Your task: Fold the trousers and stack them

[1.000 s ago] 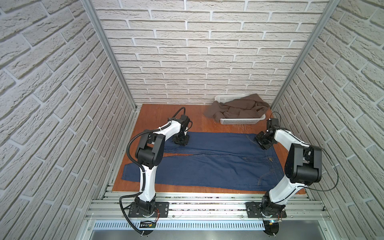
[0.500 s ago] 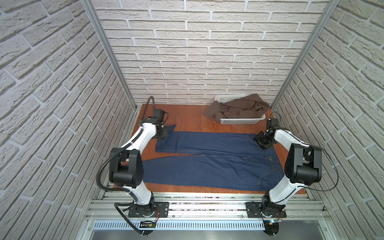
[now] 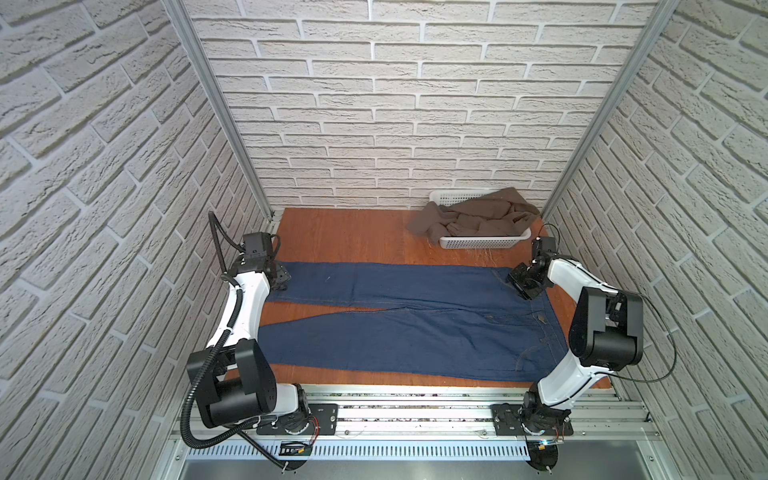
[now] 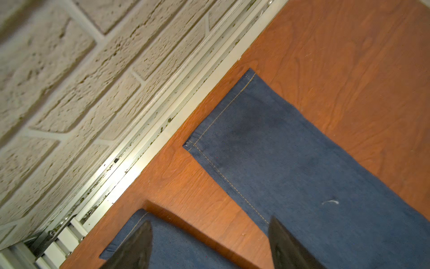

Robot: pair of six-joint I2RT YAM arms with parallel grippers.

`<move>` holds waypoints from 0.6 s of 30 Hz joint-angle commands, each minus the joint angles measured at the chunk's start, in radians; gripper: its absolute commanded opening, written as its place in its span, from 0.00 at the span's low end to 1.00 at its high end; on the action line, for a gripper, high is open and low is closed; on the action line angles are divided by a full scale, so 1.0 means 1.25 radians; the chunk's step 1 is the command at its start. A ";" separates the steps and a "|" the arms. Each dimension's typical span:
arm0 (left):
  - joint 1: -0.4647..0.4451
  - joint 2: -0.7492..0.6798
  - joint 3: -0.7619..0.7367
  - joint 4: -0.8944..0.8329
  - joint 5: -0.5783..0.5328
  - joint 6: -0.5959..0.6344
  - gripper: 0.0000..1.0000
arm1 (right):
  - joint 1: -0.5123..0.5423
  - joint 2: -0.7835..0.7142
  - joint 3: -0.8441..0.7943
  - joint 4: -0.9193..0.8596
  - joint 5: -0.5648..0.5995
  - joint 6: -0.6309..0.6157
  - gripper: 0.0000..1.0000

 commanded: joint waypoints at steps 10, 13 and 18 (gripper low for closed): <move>-0.127 0.286 0.073 0.095 0.188 0.013 0.66 | 0.009 0.053 0.019 0.011 -0.005 0.002 0.49; -0.128 0.354 0.096 0.094 0.191 0.008 0.62 | 0.010 0.073 0.030 0.008 0.013 0.001 0.49; -0.126 0.456 0.148 0.081 0.188 0.011 0.61 | 0.002 0.116 0.069 0.001 0.054 0.007 0.49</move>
